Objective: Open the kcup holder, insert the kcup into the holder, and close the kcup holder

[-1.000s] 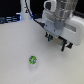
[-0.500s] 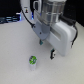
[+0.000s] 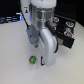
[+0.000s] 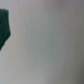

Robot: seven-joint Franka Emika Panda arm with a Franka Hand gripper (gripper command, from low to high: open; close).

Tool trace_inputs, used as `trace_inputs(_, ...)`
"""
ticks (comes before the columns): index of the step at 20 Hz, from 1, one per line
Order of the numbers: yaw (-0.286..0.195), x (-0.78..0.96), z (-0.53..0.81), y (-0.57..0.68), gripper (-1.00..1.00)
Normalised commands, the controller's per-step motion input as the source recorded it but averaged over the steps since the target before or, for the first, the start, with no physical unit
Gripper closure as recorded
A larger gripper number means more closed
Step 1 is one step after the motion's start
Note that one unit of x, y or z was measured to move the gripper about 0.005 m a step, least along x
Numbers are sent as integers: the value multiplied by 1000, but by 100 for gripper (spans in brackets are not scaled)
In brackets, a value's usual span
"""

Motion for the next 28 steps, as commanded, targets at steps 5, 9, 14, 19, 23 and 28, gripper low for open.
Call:
trace_inputs(5, -160, 274, -184, -221, -100)
trace_inputs(9, -106, 133, -109, -282, -100)
trace_inputs(14, -31, -35, -107, -286, -100)
trace_inputs(19, -22, -42, -129, -268, -100)
trace_inputs(23, -80, 25, -111, -59, -100)
trace_inputs(28, -63, 156, -1, -2, -100)
